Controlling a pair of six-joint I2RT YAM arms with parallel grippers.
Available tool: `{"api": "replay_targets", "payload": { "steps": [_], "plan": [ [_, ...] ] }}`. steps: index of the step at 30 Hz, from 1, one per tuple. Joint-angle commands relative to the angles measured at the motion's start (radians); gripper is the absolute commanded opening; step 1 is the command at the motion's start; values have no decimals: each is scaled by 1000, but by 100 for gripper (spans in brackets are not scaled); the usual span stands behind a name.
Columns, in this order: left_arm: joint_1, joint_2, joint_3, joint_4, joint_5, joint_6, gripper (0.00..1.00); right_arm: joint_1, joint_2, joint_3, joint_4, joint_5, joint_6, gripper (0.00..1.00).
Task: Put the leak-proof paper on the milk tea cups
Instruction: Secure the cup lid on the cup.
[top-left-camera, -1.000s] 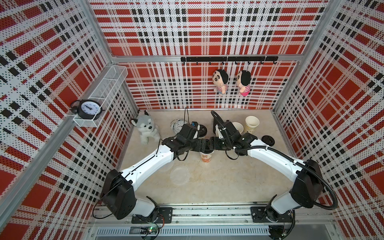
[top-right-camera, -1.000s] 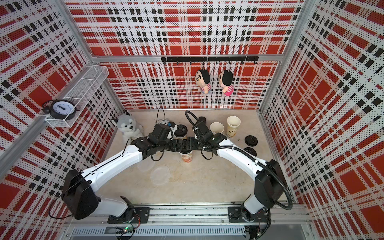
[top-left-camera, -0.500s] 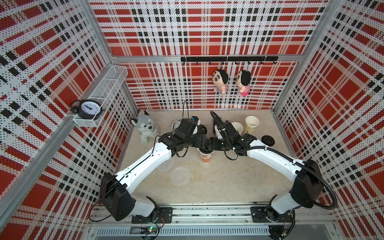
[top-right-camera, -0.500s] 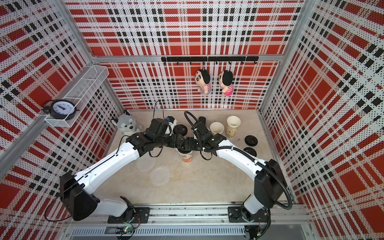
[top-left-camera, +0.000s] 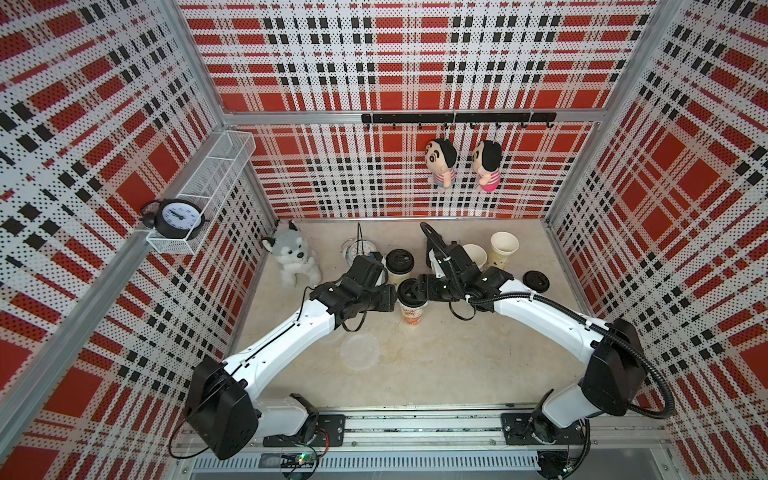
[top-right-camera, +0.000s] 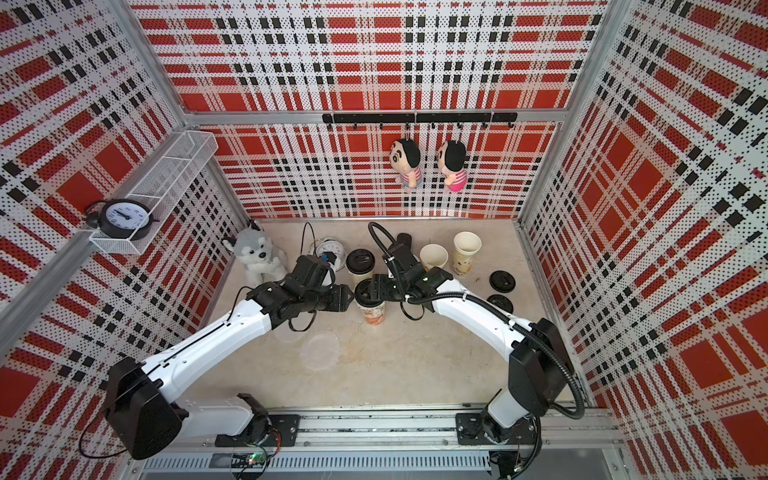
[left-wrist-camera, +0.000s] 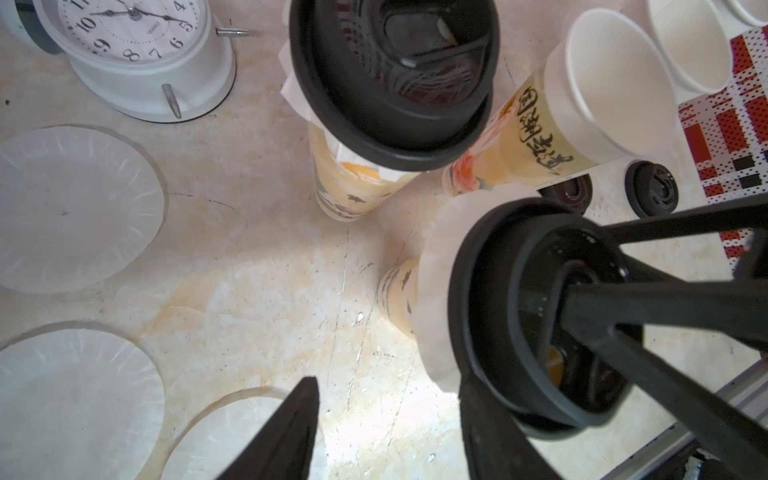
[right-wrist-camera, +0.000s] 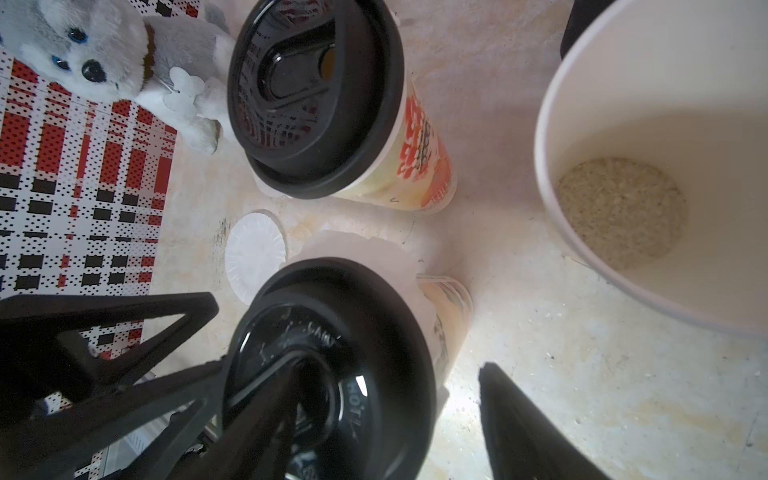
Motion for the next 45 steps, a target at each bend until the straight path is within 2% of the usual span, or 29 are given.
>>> {"api": "replay_targets", "payload": {
  "steps": [1, 15, 25, 36, 45],
  "plan": [
    [7, -8, -2, 67, 9, -15, 57, 12, 27, -34, -131, 36, -9, 71],
    [15, -6, 4, 100, 47, -17, 56, 12, 31, -43, -126, 30, -7, 71],
    [15, 30, -46, 128, 48, -23, 54, 12, 38, -42, -128, 21, -9, 71],
    [-12, -18, -222, 129, -2, -84, 48, 16, 53, -50, -129, 10, -11, 71],
    [-99, -54, -464, 306, -37, -229, 45, 17, 56, -73, -130, 10, 1, 71]
  ]
}}
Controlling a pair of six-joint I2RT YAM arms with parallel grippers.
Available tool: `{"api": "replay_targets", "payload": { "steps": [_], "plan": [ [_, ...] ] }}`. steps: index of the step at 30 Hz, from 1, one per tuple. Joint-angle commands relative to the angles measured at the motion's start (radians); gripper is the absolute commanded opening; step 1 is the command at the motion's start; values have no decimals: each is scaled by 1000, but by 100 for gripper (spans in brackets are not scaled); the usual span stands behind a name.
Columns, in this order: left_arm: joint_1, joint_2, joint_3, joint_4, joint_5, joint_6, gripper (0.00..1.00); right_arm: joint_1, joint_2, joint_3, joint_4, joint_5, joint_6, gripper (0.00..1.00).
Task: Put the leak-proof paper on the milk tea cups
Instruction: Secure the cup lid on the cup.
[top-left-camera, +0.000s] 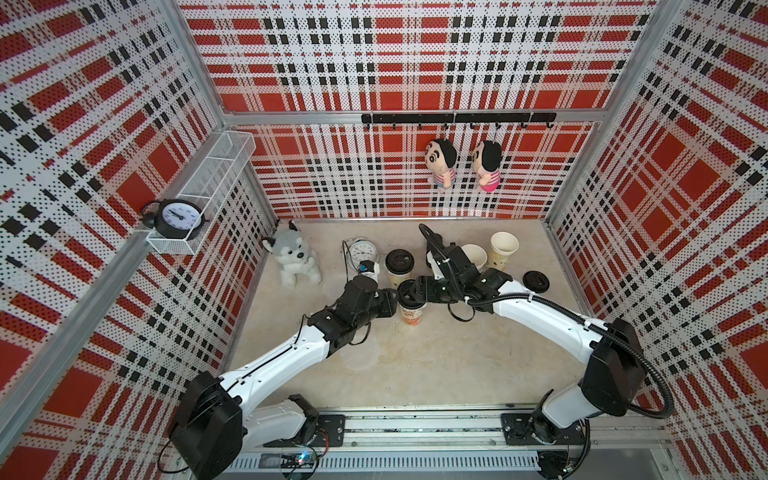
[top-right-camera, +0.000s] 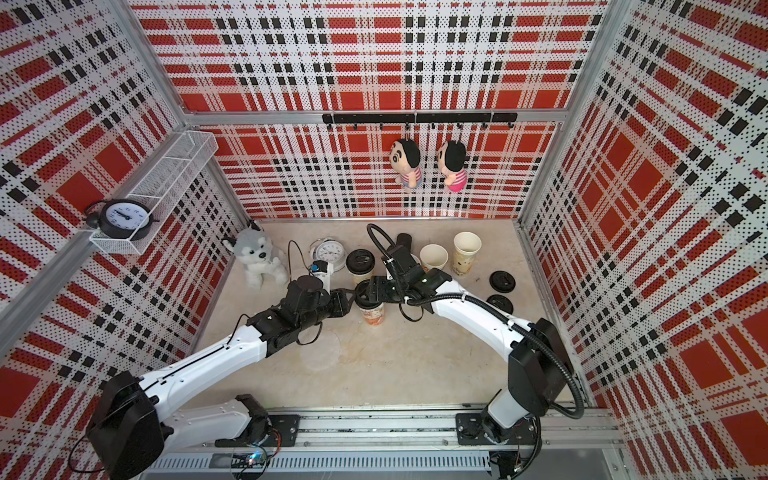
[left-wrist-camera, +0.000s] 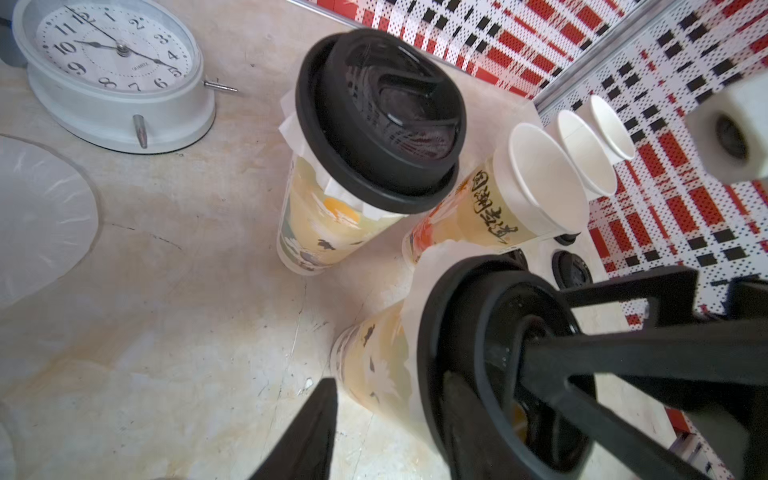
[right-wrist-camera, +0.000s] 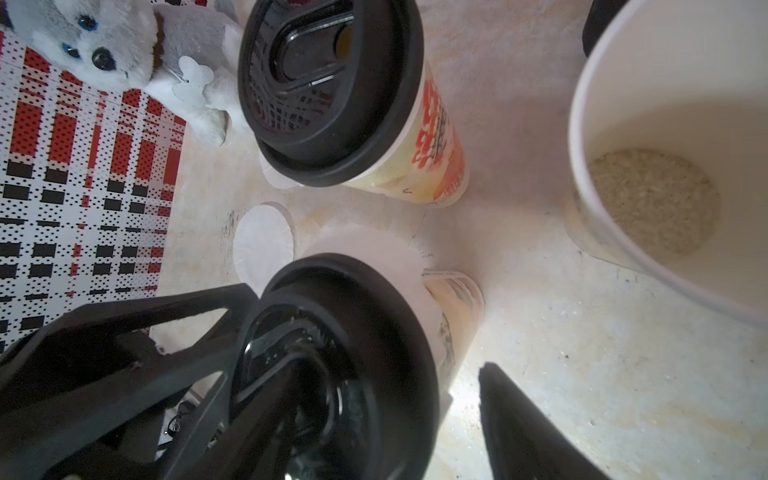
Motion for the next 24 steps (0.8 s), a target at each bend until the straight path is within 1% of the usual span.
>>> {"api": "replay_targets", "payload": {
  "steps": [1, 12, 18, 21, 24],
  "plan": [
    [-48, 61, -133, -180, 14, -45, 45, 9, 53, -61, -144, 36, -2, 71],
    [-66, 92, -167, -139, -28, -58, 44, 9, 48, -84, -146, 48, 17, 71],
    [-70, 74, -194, -139, -43, -77, 44, 9, 47, -90, -144, 47, 19, 71],
    [-70, 61, -159, -157, -54, -68, 46, 9, 42, -96, -143, 51, 19, 71],
    [-70, 63, -74, -201, -82, -36, 48, 9, 31, -107, -134, 53, 25, 71]
  ]
}}
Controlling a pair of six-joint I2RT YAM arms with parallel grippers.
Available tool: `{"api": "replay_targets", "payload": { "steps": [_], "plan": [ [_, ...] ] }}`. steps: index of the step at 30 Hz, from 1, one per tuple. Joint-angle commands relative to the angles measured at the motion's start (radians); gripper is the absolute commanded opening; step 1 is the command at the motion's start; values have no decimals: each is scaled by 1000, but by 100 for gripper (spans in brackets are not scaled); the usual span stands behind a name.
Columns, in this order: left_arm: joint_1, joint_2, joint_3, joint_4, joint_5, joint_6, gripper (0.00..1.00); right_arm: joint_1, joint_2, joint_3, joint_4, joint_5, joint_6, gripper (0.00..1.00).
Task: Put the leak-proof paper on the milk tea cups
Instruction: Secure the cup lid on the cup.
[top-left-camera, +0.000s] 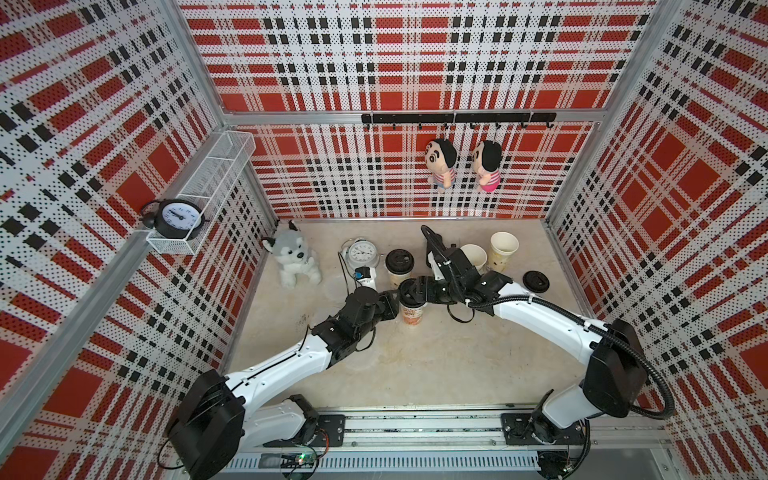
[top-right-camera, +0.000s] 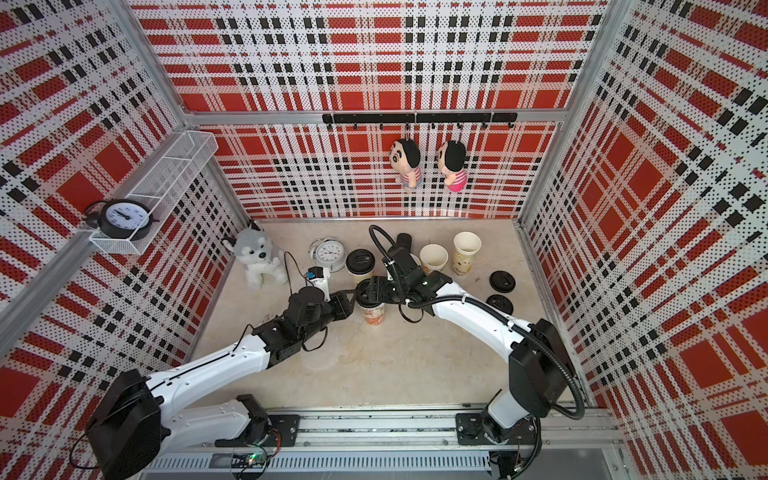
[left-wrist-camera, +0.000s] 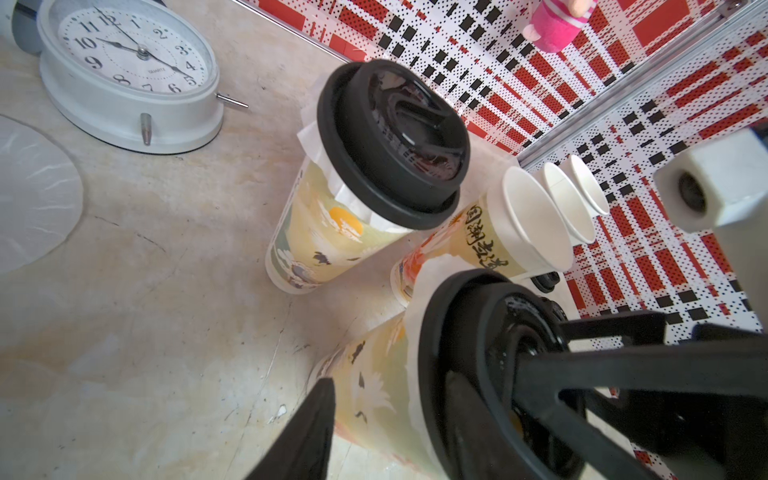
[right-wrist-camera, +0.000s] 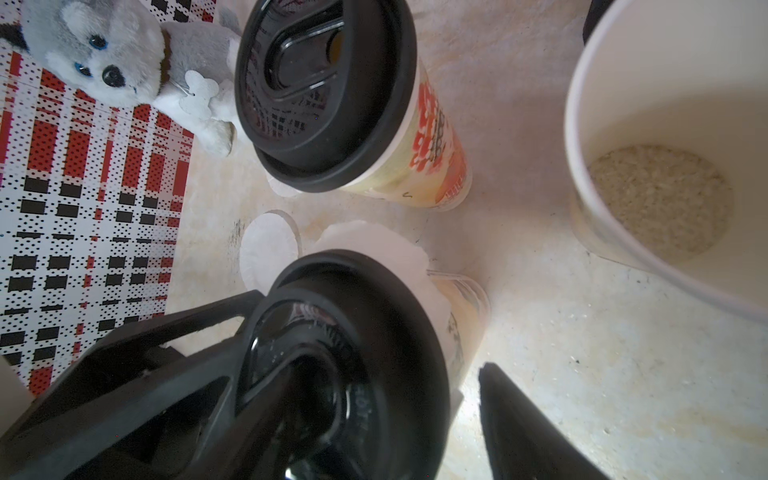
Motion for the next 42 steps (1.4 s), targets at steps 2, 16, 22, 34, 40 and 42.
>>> {"api": "replay_targets", "payload": {
  "steps": [2, 16, 22, 34, 40, 42],
  "plan": [
    [-19, 73, 59, -371, 6, 89, 50, 8, 39, -75, -174, 51, -7, 71],
    [20, 114, 401, -495, -21, 220, 56, 8, 33, -53, -161, 55, -4, 71],
    [47, 94, 447, -513, -5, 238, 57, 9, 27, 15, -176, 75, -17, 71],
    [80, 80, 465, -514, 38, 251, 57, 8, 26, 183, -218, 108, -69, 73],
    [81, 72, 472, -514, 53, 250, 57, -8, -32, 176, -212, 119, -66, 73],
    [81, 71, 476, -514, 61, 251, 58, -17, -48, 162, -215, 119, -67, 73]
  ]
}}
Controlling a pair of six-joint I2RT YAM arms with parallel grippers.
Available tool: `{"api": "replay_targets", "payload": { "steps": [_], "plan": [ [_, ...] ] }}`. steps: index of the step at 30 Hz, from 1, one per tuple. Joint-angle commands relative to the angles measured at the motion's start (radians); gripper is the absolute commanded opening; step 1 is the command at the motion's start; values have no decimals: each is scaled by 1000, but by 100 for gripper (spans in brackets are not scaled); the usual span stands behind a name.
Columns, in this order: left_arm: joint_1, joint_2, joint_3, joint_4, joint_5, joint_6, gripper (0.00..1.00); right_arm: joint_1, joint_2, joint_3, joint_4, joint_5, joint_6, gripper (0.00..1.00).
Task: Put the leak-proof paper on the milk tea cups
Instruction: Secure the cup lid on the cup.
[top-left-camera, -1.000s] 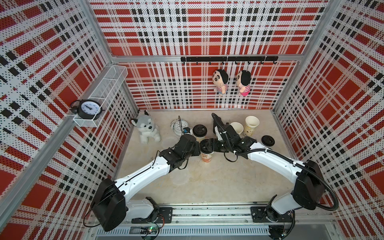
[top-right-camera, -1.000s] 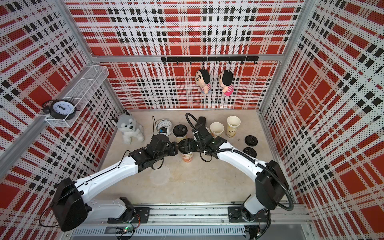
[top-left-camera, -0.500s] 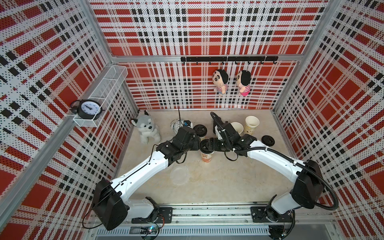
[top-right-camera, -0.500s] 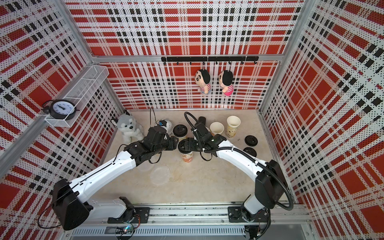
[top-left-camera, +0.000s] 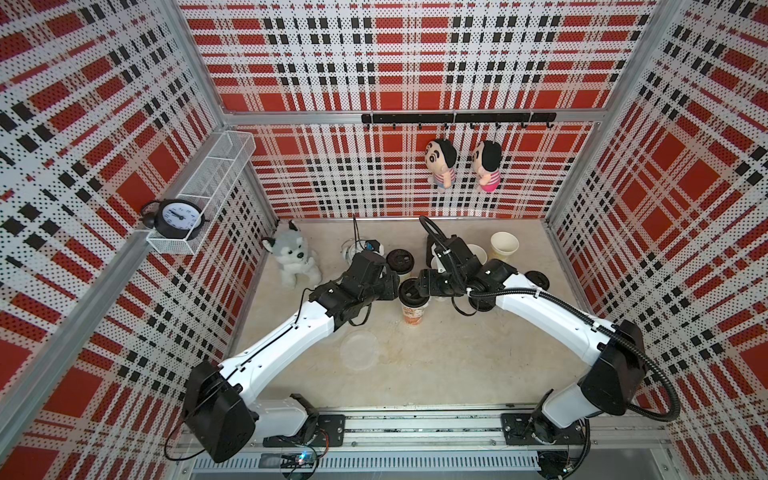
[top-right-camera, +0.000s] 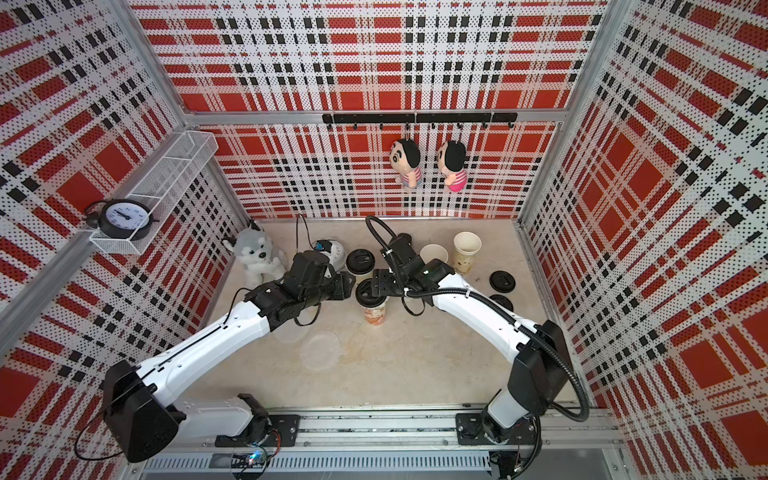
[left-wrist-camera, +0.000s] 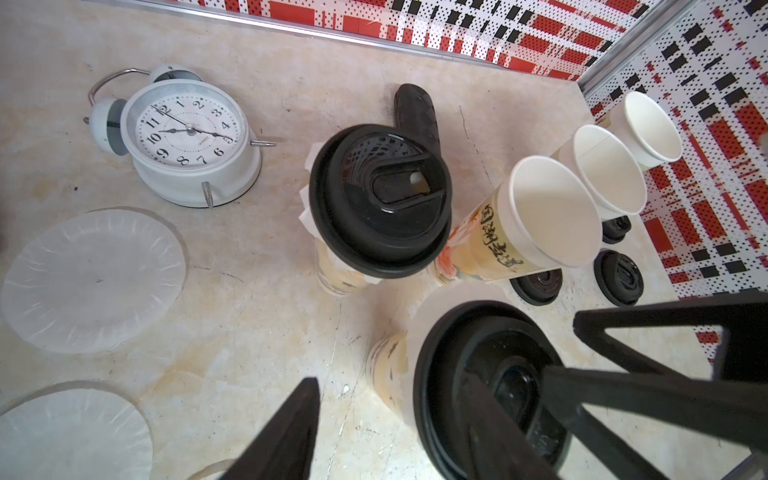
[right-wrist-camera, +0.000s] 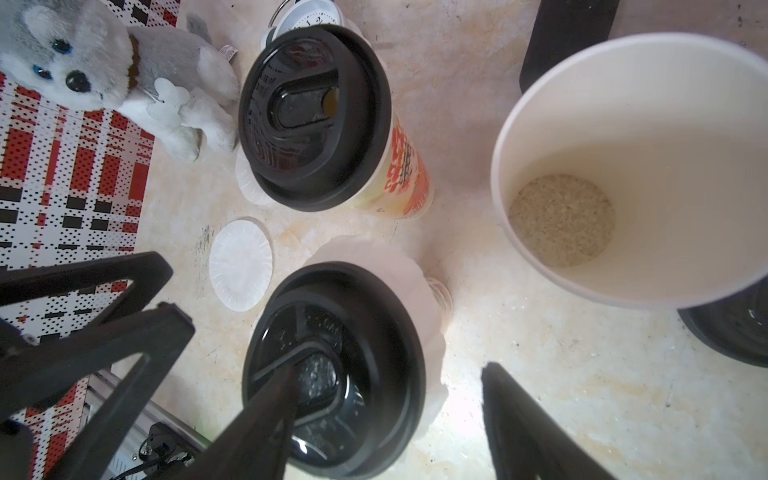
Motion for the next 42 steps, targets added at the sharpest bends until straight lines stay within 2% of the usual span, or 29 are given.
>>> {"api": "replay_targets", "payload": {
  "steps": [1, 11, 19, 42],
  "plan": [
    [6, -27, 41, -11, 25, 15, 58, -15, -60, -18, -16, 20, -10, 72],
    [-50, 26, 90, 0, 83, 31, 58, -31, -111, -112, -16, 25, 17, 70],
    [-98, 90, 110, -41, 64, 42, 57, -38, -155, -147, -25, 42, 25, 70],
    [-104, 147, 56, -49, 24, 49, 56, -39, -110, -161, 31, -8, 24, 70]
  ]
}}
